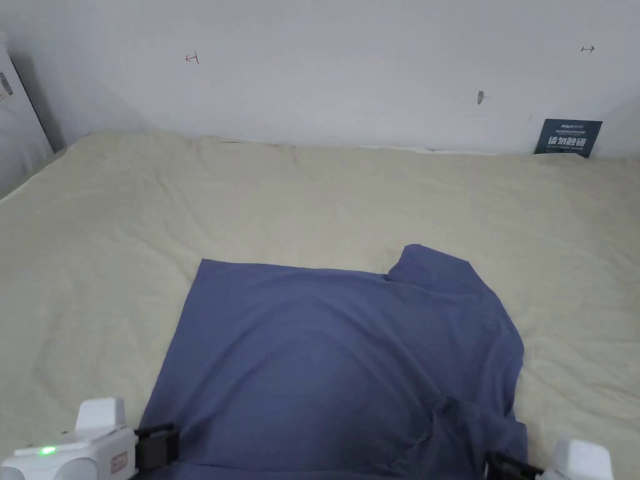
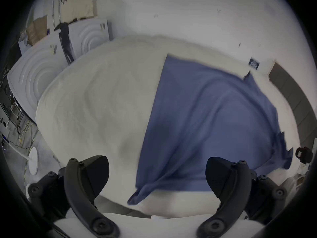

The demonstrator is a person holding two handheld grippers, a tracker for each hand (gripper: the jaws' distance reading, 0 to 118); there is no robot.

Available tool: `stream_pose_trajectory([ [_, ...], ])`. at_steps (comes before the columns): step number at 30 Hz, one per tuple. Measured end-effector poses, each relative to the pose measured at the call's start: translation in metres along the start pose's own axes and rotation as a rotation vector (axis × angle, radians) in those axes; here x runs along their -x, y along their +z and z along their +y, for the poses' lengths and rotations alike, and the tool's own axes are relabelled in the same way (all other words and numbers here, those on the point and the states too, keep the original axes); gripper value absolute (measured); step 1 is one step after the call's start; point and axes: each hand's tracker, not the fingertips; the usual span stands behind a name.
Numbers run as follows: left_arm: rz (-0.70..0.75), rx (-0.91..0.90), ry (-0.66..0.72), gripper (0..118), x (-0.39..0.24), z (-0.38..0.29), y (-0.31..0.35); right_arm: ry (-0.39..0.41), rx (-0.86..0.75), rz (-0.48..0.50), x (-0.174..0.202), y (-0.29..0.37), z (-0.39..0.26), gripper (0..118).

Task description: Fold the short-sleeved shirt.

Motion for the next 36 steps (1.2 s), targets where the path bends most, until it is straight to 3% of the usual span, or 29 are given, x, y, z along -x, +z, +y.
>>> stream_pose_trajectory([
  [1,-0.012,-0.051,-0.007,114,-0.005,0.01,0.012,0.006,-0.052,-0.014,0.003,0.01,0.012,110],
  [12,-0.049,-0.538,-0.063,110,-0.065,0.087,0.11,0.089,-0.534,-0.07,0.049,0.103,0.102,106],
  [15,-0.088,-0.616,-0.072,83,-0.075,0.089,0.124,0.117,-0.592,-0.082,0.059,0.114,0.103,83],
  [19,-0.079,-0.669,-0.081,0,-0.086,0.083,0.132,0.135,-0.638,-0.104,0.066,0.118,0.099,2],
  [28,-0.116,-0.604,-0.074,0,-0.079,0.073,0.122,0.159,-0.657,-0.123,0.062,0.118,0.094,1],
  [36,-0.061,-0.366,-0.113,0,-0.045,0.038,0.085,0.154,-0.609,-0.101,0.058,0.108,0.087,1],
])
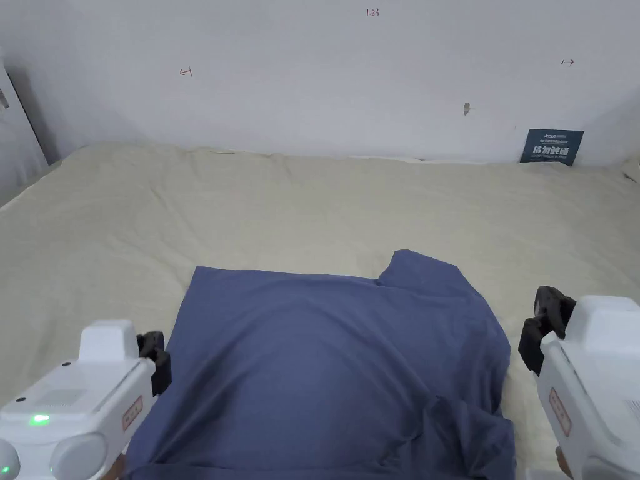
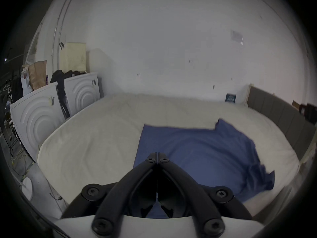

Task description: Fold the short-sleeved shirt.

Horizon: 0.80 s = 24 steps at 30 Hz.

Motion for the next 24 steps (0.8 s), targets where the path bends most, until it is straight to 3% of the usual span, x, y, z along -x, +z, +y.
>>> stream_pose_trajectory([
  [2,0.002,0.068,0.009,3,0.011,-0.016,-0.004,0.001,0.012,0.005,0.001,-0.001,-0.003,1],
  [3,0.008,0.094,0.014,10,0.015,-0.024,-0.005,0.001,0.018,0.006,0.002,-0.002,-0.004,1],
  [6,-0.008,0.174,0.032,94,0.028,-0.046,-0.012,-0.006,0.036,0.014,0.006,-0.005,-0.008,1],
  [7,-0.005,0.228,0.026,116,0.032,-0.053,-0.015,-0.008,0.043,0.018,0.007,-0.006,-0.01,1],
  [8,0.017,0.234,0.03,118,0.033,-0.06,-0.016,-0.008,0.048,0.02,0.008,-0.008,-0.012,1],
  [12,0.061,0.315,-0.002,114,0.04,-0.084,-0.026,-0.01,0.081,0.034,0.013,-0.013,-0.019,1],
  [16,0.057,0.386,0.019,80,0.046,-0.106,-0.041,-0.006,0.108,0.049,0.018,-0.016,-0.026,1],
  [21,0.054,0.488,0.079,69,0.052,-0.129,-0.062,-0.005,0.132,0.05,0.018,-0.018,-0.03,1],
  [24,0.01,0.499,0.096,18,0.05,-0.131,-0.066,-0.006,0.144,0.042,0.014,-0.018,-0.033,1],
])
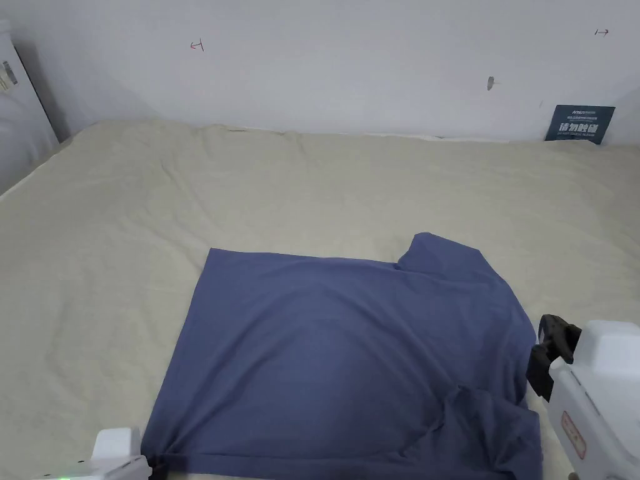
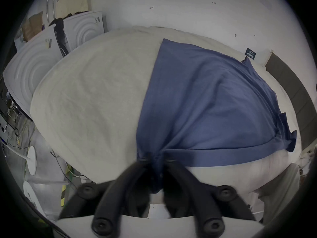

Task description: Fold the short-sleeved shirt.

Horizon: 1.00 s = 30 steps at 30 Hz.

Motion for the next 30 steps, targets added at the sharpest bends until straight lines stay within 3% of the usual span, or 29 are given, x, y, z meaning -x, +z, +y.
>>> stream_pose_trajectory([
  [1,-0.014,-0.001,0.004,6,0.0,-0.001,0.0,-0.001,0.006,-0.004,-0.002,0.0,-0.001,2],
  [6,-0.002,-0.021,0.003,3,-0.003,0.004,0.008,-0.021,0.095,-0.023,-0.015,-0.001,-0.016,3],
  [8,-0.018,-0.046,0.02,3,-0.002,0.009,0.017,-0.03,0.173,-0.027,-0.023,-0.005,-0.032,25],
  [10,-0.026,-0.069,0.016,3,-0.003,0.015,0.026,-0.044,0.27,-0.03,-0.032,-0.011,-0.056,67],
  [13,-0.023,-0.096,0.002,3,-0.007,0.022,0.034,-0.052,0.368,-0.042,-0.04,-0.02,-0.092,111],
  [14,-0.025,-0.099,0.005,3,-0.007,0.023,0.036,-0.048,0.399,-0.047,-0.04,-0.022,-0.101,114],
  [18,-0.034,-0.108,0.01,3,-0.01,0.028,0.038,-0.069,0.485,-0.028,-0.042,-0.031,-0.135,112],
  [20,-0.037,-0.106,0.008,3,-0.011,0.029,0.039,-0.073,0.507,-0.015,-0.039,-0.035,-0.144,101],
  [23,-0.035,-0.104,0.0,3,-0.013,0.03,0.038,-0.073,0.527,0.003,-0.036,-0.042,-0.152,65],
  [26,-0.038,-0.099,0.005,3,-0.013,0.032,0.036,-0.087,0.545,0.044,-0.036,-0.05,-0.158,50],
  [27,-0.039,-0.098,0.009,3,-0.013,0.033,0.036,-0.103,0.545,0.063,-0.034,-0.05,-0.159,32],
  [28,-0.04,-0.098,0.013,3,-0.012,0.033,0.036,-0.106,0.541,0.066,-0.033,-0.047,-0.158,5],
  [30,-0.042,-0.1,0.024,3,-0.012,0.035,0.036,-0.094,0.512,0.069,-0.033,-0.04,-0.153,4],
])
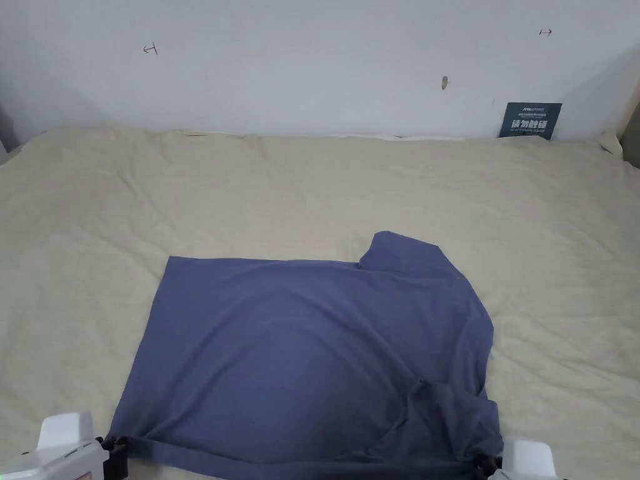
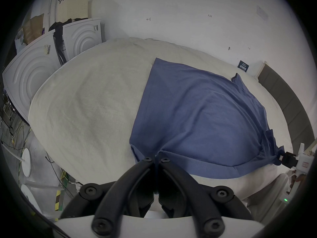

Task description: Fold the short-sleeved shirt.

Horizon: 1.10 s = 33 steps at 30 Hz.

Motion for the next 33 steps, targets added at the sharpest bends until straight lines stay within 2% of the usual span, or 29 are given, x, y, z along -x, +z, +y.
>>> stream_pose_trajectory([
  [5,-0.003,-0.042,0.04,3,0.002,0.018,0.001,-0.026,-0.105,0.008,-0.005,0.026,0.023,3],
  [9,0.0,-0.081,0.048,3,0.001,0.047,-0.007,-0.01,-0.171,0.008,-0.002,0.033,0.06,3],
  [16,0.013,-0.089,-0.017,3,-0.017,0.103,-0.047,-0.01,-0.172,-0.005,0.0,-0.004,0.117,3],
  [23,0.039,-0.018,-0.073,3,-0.028,0.138,-0.117,0.001,-0.097,-0.049,-0.009,-0.081,0.153,3],
  [27,0.046,0.044,-0.082,3,-0.033,0.148,-0.158,-0.055,-0.01,-0.06,-0.016,-0.121,0.16,3],
  [32,0.077,0.114,-0.089,3,-0.04,0.14,-0.186,-0.074,0.104,-0.076,-0.024,-0.164,0.156,4],
  [33,0.081,0.106,-0.088,3,-0.041,0.139,-0.185,-0.076,0.131,-0.077,-0.013,-0.159,0.155,4],
])
